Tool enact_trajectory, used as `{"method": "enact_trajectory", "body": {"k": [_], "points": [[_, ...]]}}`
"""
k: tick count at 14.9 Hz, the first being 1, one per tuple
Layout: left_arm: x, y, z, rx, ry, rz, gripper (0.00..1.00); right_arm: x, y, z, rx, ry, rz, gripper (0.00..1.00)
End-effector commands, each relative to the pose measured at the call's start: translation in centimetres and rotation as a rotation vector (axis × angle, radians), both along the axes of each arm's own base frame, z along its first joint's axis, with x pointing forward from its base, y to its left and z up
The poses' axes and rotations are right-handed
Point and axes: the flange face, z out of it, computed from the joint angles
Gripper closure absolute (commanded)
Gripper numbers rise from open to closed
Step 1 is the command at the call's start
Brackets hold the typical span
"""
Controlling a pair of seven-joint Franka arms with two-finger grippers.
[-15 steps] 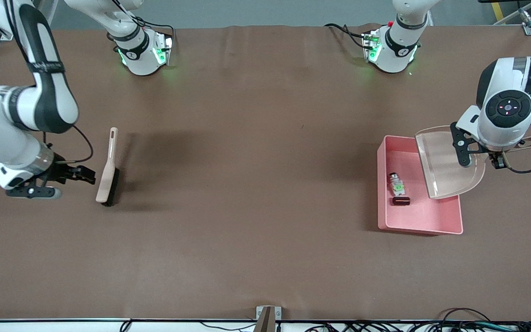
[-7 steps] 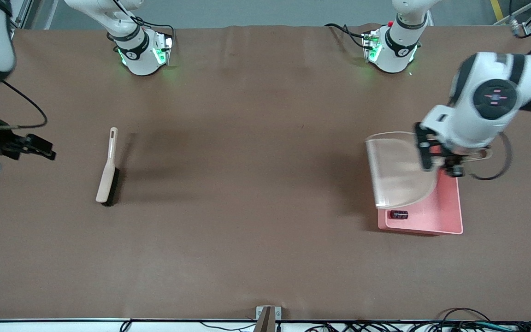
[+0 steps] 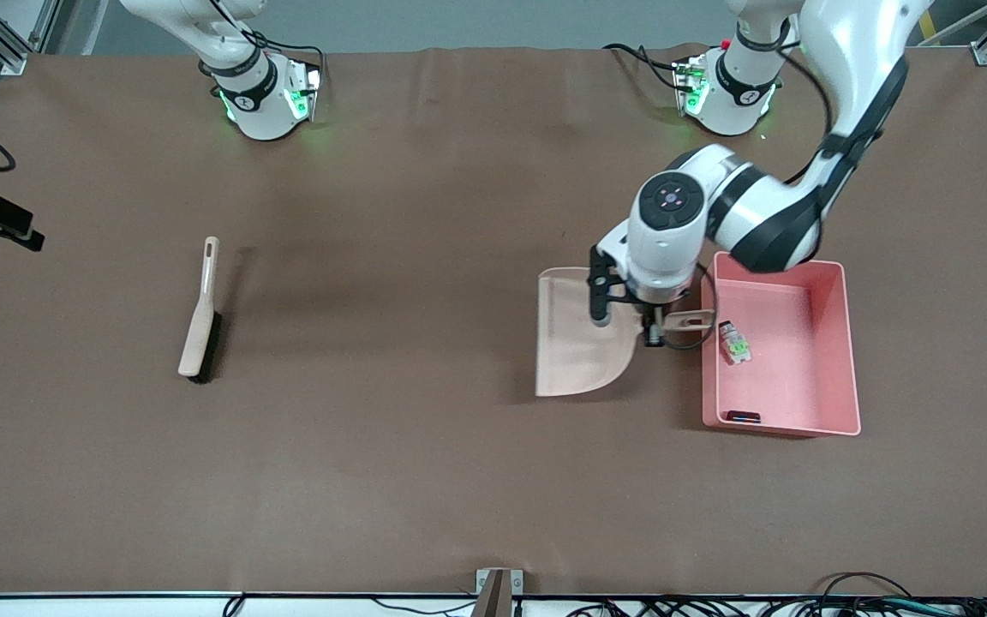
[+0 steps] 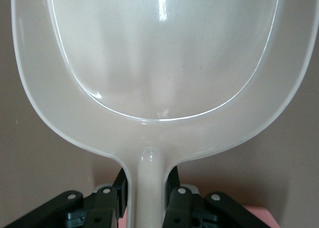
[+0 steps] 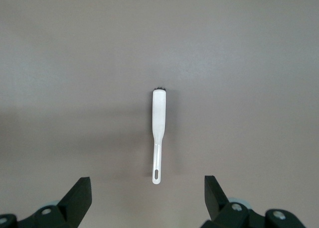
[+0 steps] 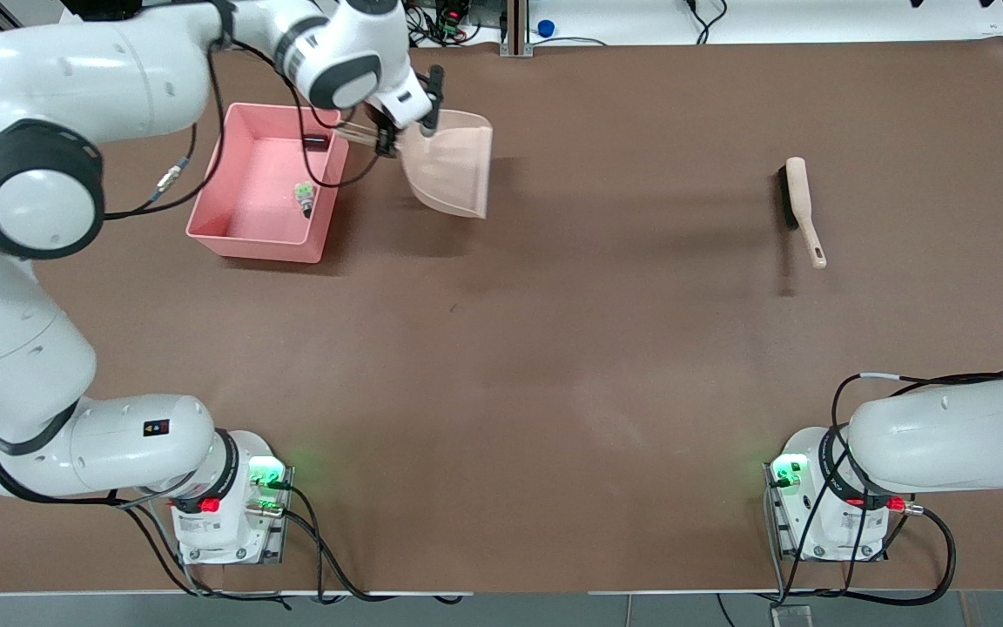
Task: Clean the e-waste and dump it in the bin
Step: 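Lower the dustpan with the left gripper while the right gripper releases the brush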
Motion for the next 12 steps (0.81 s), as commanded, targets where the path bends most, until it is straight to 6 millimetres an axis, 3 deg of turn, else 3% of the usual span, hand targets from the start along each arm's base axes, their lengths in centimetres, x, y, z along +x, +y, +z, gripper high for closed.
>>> {"method": "enact_trajectory", "body": {"k": [1,5,8,10,12], "points": [[1.6,0.6,-2.4,-0.047,-0.019,-0.013,1.00,0.2,-0.1,1.4,-0.014,-0.014,0.009,0.00],[0.8,0.1,-4.3,-0.059,-0.027,-0.013,0.99,0.0,-0.4,1.6,-0.041,-0.012,0.001,0.00],[0.6,0.1,-5.6,-0.057,-0.010,0.001,0.99,-0.3,0.6,1.5,-0.039,-0.020,0.012,0.00],[0.7,0.1,-6.1,-0.049,-0.024,0.024,0.99,-1.2,0.3,0.9,-0.039,-0.038,0.011,0.00],[0.5,-0.2,-7.7,-0.038,-0.028,0.046,0.99,-2.5,0.4,0.7,-0.036,-0.029,0.016,0.00]]}}
